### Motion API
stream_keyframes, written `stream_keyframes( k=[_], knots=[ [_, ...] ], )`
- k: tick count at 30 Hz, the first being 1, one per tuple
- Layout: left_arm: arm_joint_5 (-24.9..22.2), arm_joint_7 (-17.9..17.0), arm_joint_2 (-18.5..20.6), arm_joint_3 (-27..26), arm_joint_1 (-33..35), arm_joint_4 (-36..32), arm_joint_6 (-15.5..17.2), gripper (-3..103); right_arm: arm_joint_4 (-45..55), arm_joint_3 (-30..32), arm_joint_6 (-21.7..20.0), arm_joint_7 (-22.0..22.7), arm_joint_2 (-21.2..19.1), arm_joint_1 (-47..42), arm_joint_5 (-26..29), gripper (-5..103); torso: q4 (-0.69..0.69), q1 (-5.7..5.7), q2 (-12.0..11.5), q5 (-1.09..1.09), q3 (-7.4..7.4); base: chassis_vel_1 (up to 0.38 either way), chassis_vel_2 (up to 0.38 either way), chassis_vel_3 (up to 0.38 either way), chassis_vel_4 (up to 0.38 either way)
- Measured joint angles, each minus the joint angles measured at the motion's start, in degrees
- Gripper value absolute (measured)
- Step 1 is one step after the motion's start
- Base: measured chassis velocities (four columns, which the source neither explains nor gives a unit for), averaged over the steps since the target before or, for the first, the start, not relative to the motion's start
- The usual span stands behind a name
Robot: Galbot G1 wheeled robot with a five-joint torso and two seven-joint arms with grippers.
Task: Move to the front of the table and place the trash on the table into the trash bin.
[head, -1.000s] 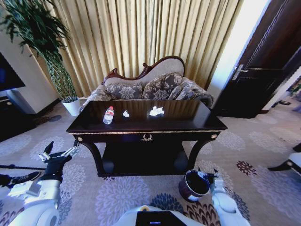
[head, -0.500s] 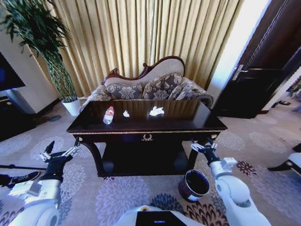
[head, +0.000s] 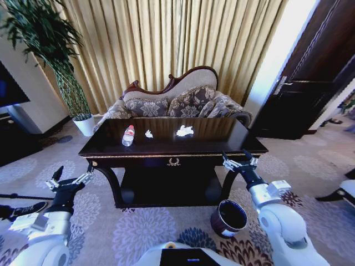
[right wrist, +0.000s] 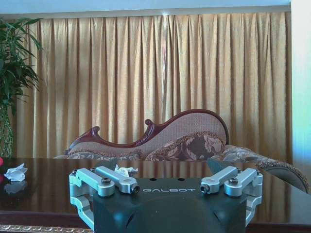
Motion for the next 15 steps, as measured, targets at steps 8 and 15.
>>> stream_keyframes(
  k=[8,15],
  knots=[
    [-0.60,1.80,0.84,-0.48,-0.71,0.00,2.19,100,-0.06,0.06,0.01,-0.04,0.00,-0.27,-0.79,100,-0.01,-0.01,0.01,0.00,0.00,-0.087,0.071,0.084,-0.074],
    [-2.14,1.41,1.85,-2.02,-1.53,0.00,3.80,100,-1.03,-0.07,0.26,-0.21,0.05,-0.28,-1.97,100,0.00,0.00,0.00,-0.01,0.01,-0.193,0.189,0.187,-0.200]
  ],
)
